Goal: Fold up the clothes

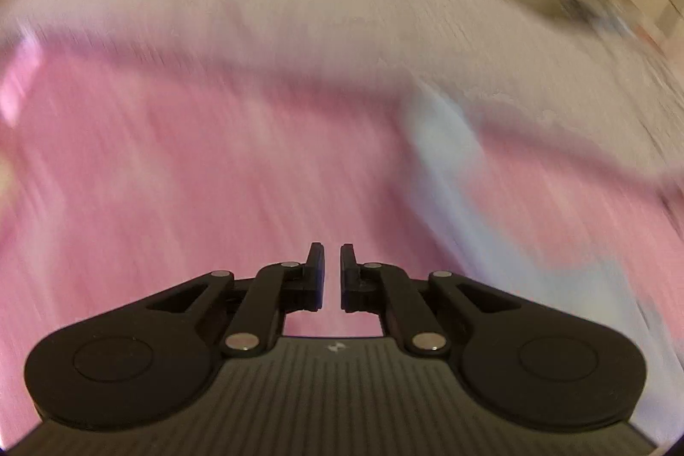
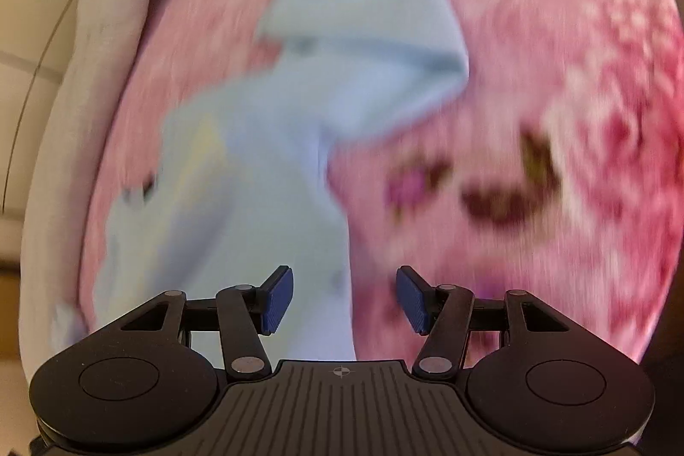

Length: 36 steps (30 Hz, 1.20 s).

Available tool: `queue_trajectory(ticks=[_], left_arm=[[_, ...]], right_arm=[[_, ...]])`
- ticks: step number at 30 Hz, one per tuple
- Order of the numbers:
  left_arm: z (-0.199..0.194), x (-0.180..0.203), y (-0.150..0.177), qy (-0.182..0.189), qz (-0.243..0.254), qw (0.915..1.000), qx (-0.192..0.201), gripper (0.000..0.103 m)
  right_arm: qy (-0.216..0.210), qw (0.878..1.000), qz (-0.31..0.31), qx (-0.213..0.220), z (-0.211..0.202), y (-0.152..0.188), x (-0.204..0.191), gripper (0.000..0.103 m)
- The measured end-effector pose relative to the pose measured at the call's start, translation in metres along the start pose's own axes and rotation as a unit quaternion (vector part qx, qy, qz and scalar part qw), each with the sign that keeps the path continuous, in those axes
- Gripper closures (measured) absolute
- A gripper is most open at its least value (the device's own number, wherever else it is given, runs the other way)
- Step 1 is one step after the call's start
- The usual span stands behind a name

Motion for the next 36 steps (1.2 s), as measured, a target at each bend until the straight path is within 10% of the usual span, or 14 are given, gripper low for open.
queue_trajectory(ticks=[3,11,18,20,24,32,36], left_arm=[[0.001,0.043,0.079,0.075,0.018,0.9942,-0.076,0.082],[0.035,0.078,0.132,0.057,0.085,0.9873,-0.121,0.070],[0.038,0.087,0.128,0.063,0.122,0.9815,-0.133,0.096],[0.032,0.084,0.129,0.062,0.119,0.9820,-0.133,0.098],[0.014,0.091,0.127,0.075,0.101,0.9824,-0.139,0.101],[-0.055,0.156,0.259,0.186,0.064,0.9465,-0.256,0.101],[-0.053,0.205,0.327,0.209,0.071,0.9236,-0.313,0.100]], right_arm=[[0.006,0.999,-0.013,-0.043,0.001,0.039,0.013,0.046],[-0.021,0.998,0.002,-0.058,0.002,0.092,0.032,0.046],[-0.037,0.998,-0.048,-0.013,0.018,0.109,0.007,0.046],[-0.031,0.995,-0.096,-0.021,0.021,0.115,-0.006,0.097],[-0.004,0.987,-0.160,-0.029,0.004,0.107,-0.020,0.098],[0.120,0.957,-0.265,0.014,-0.097,0.041,0.015,0.098],[0.230,0.917,-0.318,0.070,-0.115,0.009,0.034,0.098]])
Point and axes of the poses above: each gripper's, at about its wrist camera, not at the fingertips, and z roughly the way its jaws point, x to its right, y to its underside, the point moved 6 cm from there along z, roughly the way its jaws point, and after that the axes turned 3 degrees about z, right-handed, at the moved point
